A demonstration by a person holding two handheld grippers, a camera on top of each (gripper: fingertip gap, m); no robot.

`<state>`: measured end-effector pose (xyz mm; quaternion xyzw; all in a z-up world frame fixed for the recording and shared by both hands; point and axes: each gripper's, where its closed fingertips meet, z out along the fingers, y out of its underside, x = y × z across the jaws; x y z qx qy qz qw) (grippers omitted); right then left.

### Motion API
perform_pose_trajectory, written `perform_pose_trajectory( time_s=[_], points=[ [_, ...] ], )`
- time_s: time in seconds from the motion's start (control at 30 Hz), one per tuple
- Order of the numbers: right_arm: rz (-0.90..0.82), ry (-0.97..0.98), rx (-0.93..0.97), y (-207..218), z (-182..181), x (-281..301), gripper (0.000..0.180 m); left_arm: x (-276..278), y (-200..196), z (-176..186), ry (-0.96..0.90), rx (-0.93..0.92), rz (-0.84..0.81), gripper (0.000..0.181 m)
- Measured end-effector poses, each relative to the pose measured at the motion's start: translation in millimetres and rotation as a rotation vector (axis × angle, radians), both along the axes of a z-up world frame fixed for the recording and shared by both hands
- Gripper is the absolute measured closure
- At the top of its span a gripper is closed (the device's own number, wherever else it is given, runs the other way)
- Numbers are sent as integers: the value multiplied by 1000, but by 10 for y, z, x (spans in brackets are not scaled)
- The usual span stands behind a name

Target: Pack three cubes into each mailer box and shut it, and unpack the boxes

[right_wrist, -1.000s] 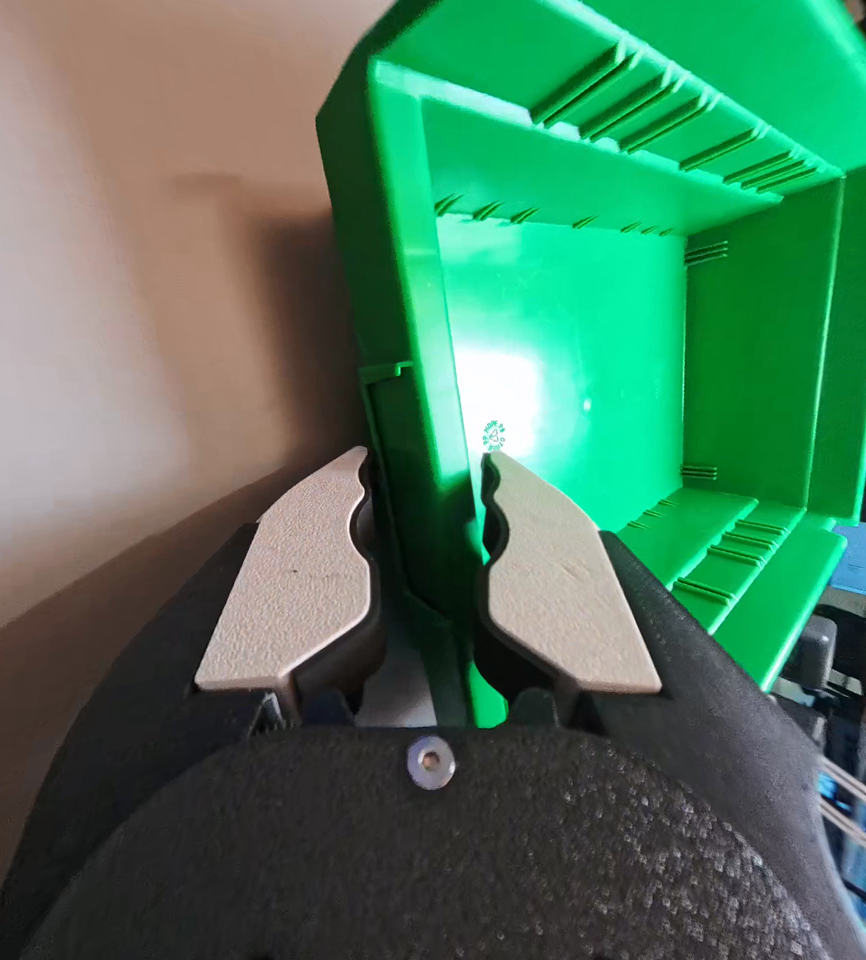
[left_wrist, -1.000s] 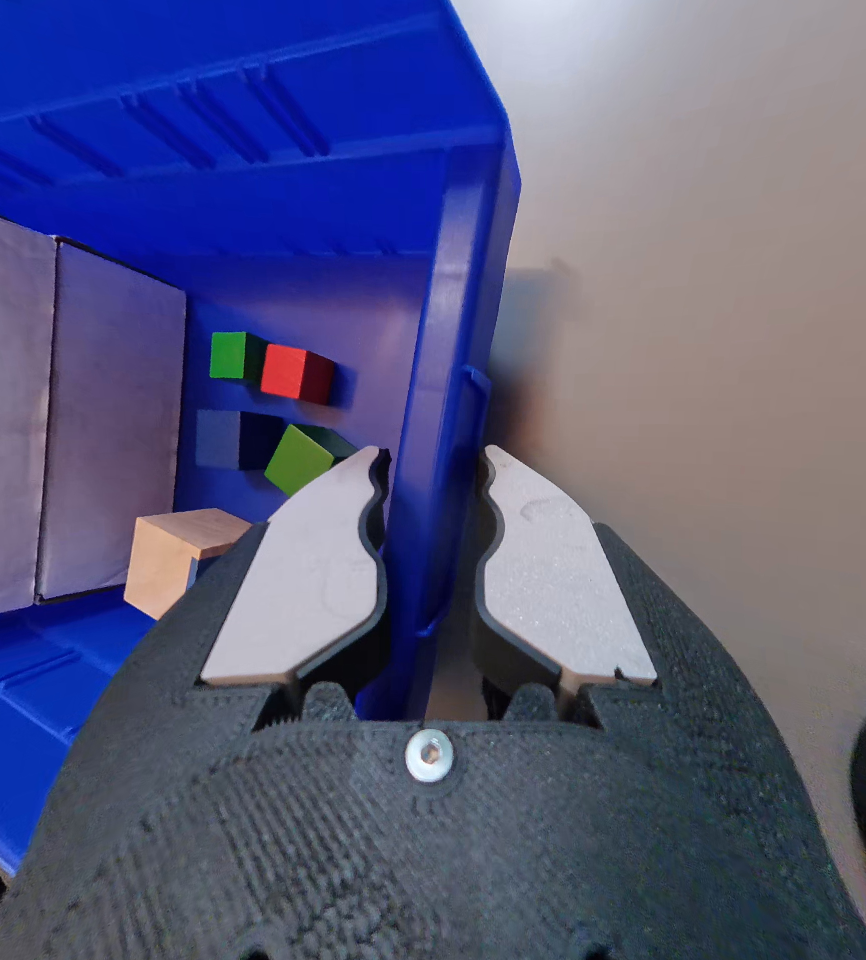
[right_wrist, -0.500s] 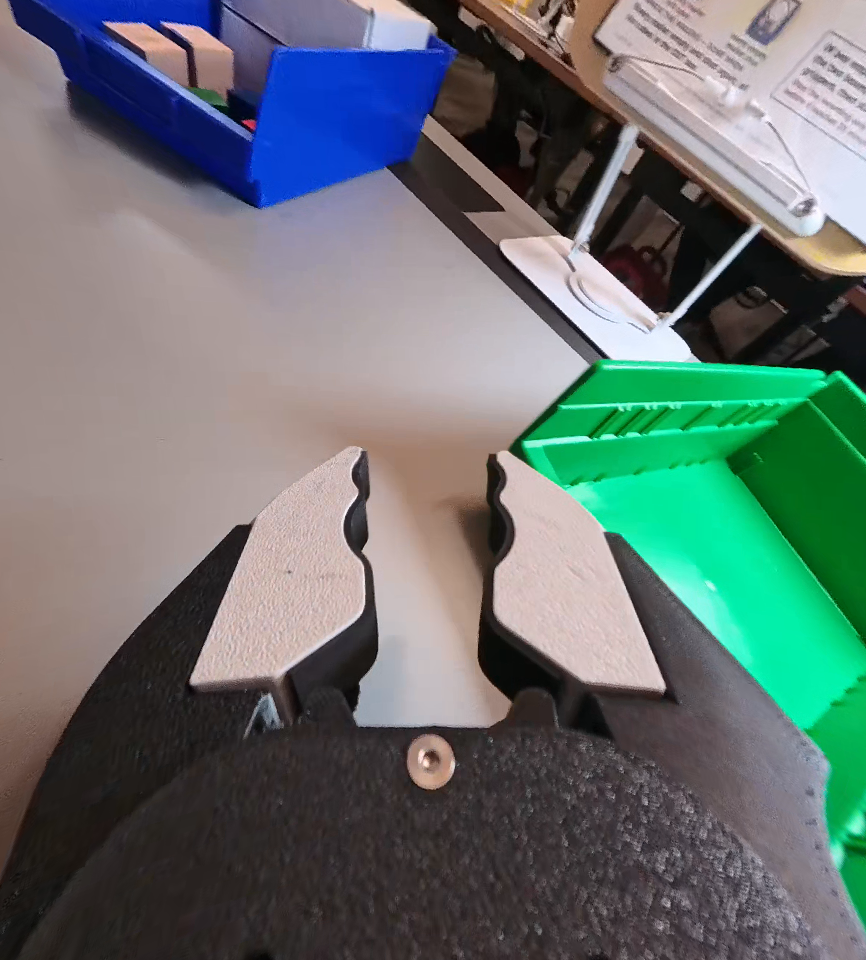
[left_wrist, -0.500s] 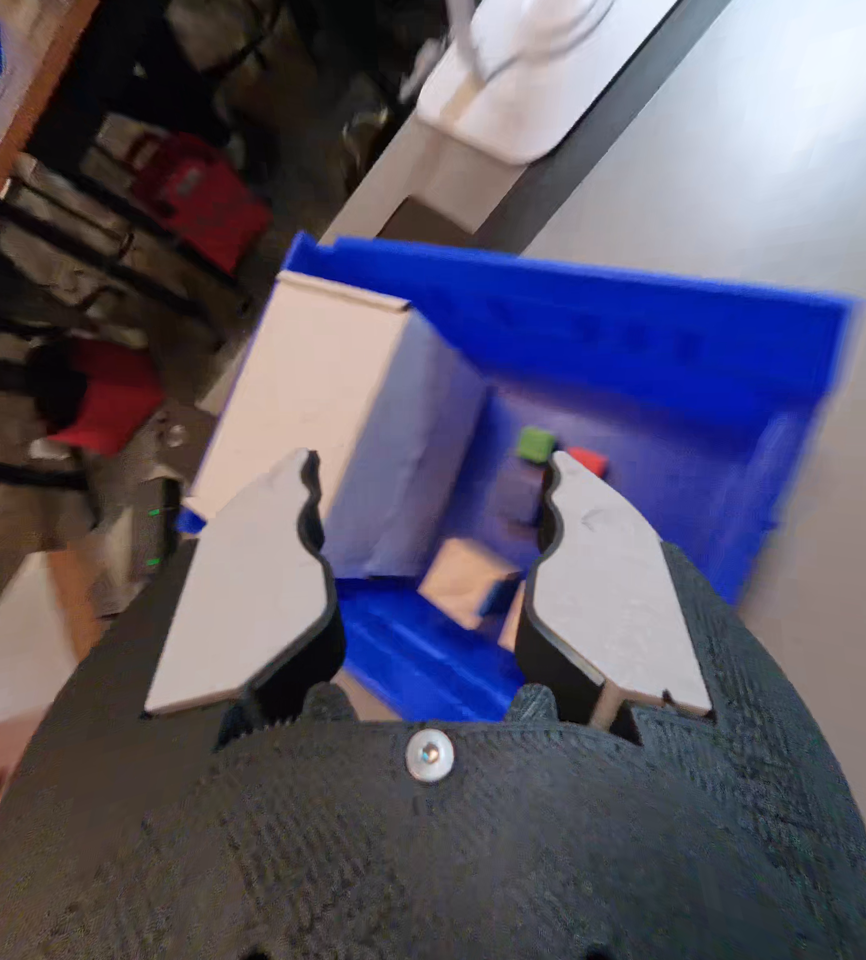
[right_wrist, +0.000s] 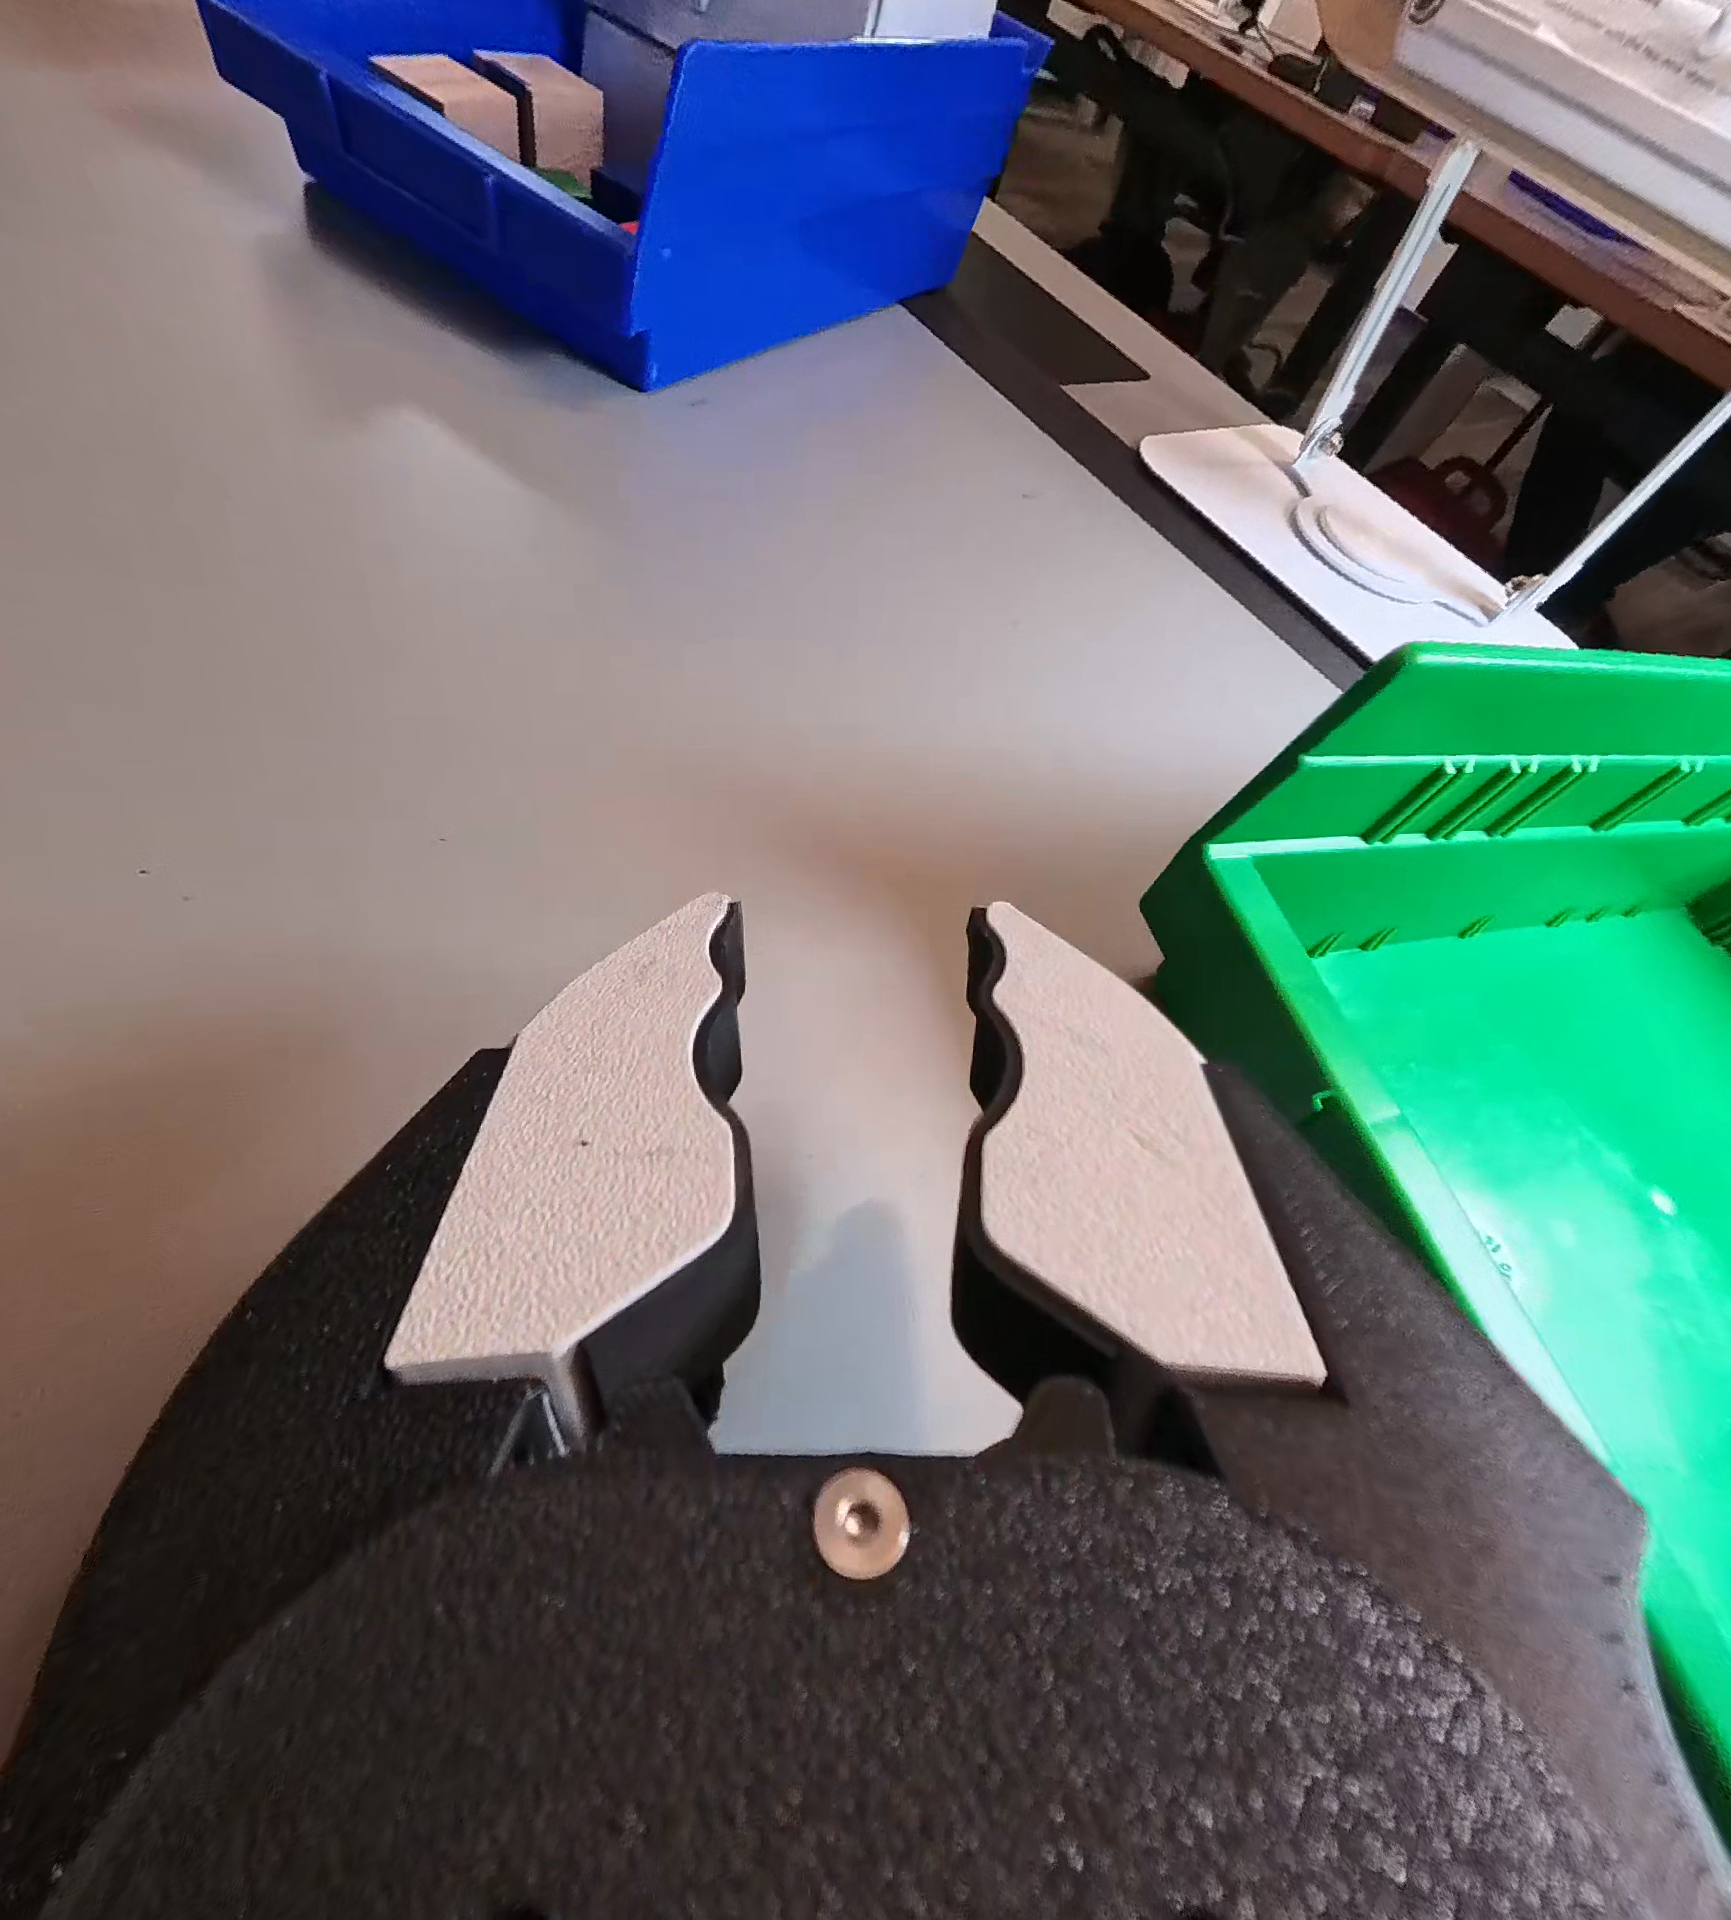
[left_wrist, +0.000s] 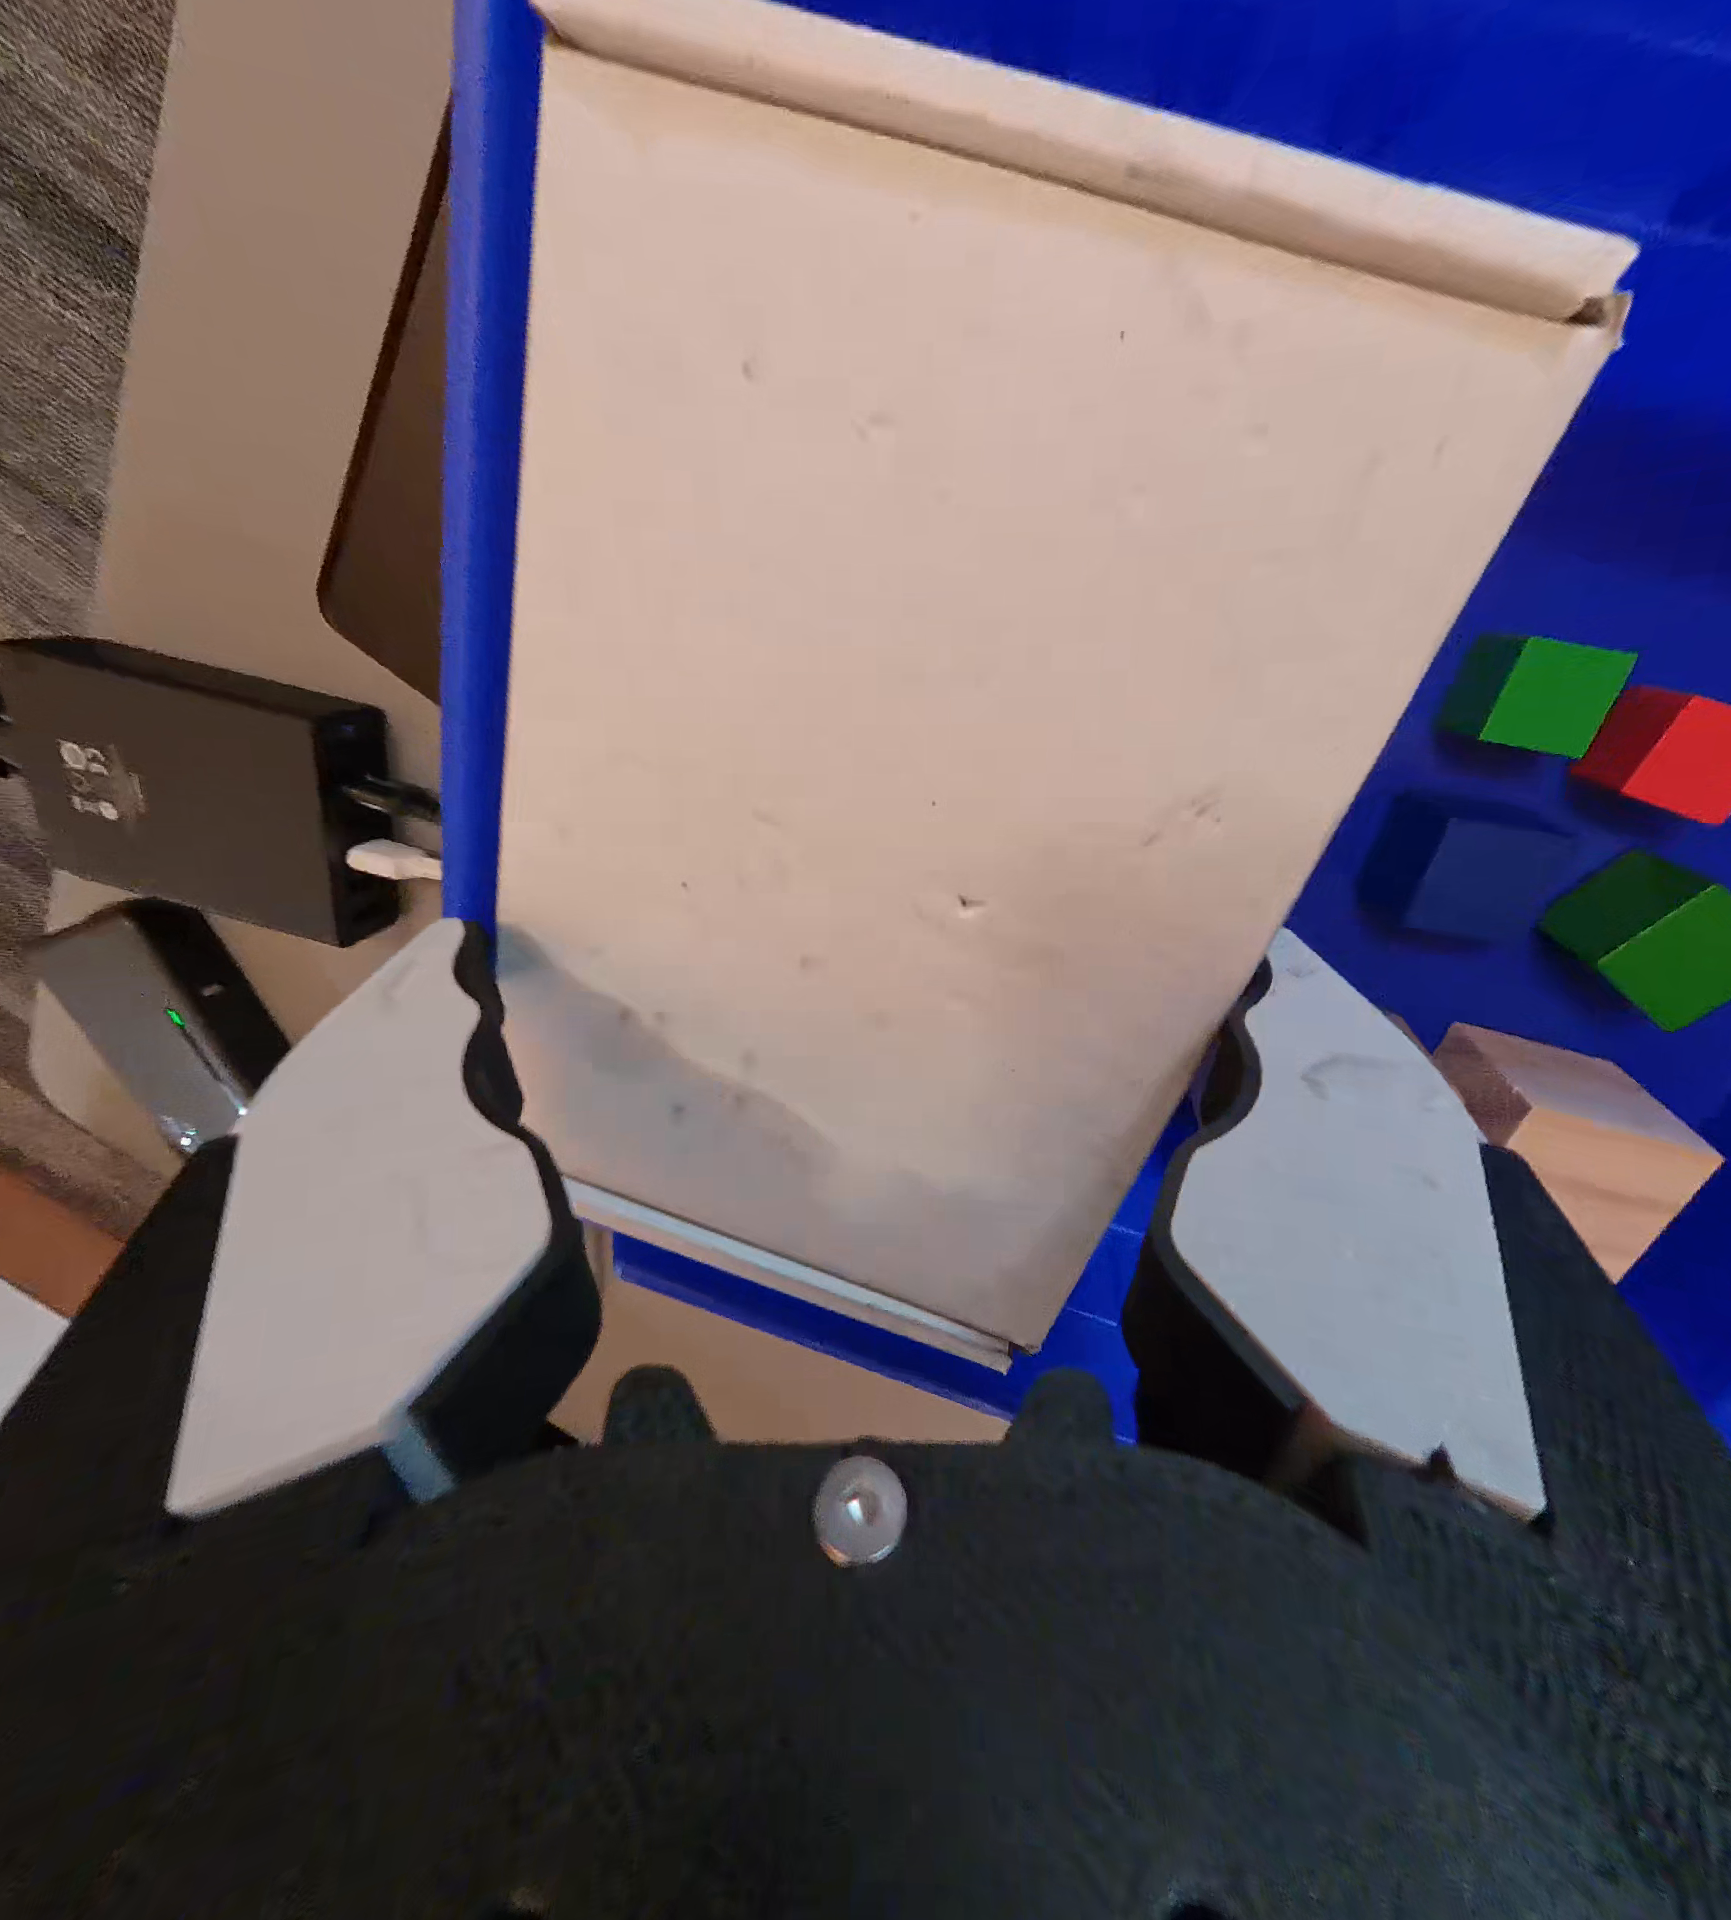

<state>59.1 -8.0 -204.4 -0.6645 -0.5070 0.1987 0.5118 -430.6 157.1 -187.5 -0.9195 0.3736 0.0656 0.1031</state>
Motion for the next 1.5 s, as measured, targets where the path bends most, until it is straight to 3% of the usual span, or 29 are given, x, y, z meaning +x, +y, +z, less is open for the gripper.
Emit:
perform_pose_trajectory(
  time_s=[0.27,0.47,0.6,0.73,0.9,1.03,1.1,1.13,1.17,1.23,1.27,1.37,1.5],
  points=[
    [24,23,-21,-22,12,-33,140,24,-125,63,92,27,-88,54],
    [32,55,34,-75,128,-40,140,285,-352,655,-14,128,-98,55],
    [21,45,137,-21,246,-95,135,878,-675,1052,-130,146,-206,56],
    [55,11,265,59,435,-273,121,1605,-981,1215,-241,126,-334,56],
    [128,6,492,-75,890,-541,115,2564,-1531,1045,-361,-47,-488,57],
    [189,-33,681,-272,1048,-743,97,3161,-1978,751,-395,-212,-597,58],
    [251,-82,706,-426,909,-861,90,3419,-2165,618,-454,-295,-624,70],
    [271,-115,728,-483,807,-906,88,3538,-2209,582,-502,-305,-635,117],
    [272,-147,765,-510,720,-927,95,3681,-2188,573,-580,-282,-612,138],
    [349,-81,730,-673,616,-954,147,3834,-2229,479,-676,-347,-558,130],
    [366,-29,656,-700,582,-956,161,3859,-2232,432,-689,-340,-571,144],
    [311,-33,596,-509,512,-872,149,3850,-2099,476,-715,-219,-579,118],
    [267,73,484,-373,632,-732,139,3698,-1799,587,-795,5,-510,109]
  ],
)
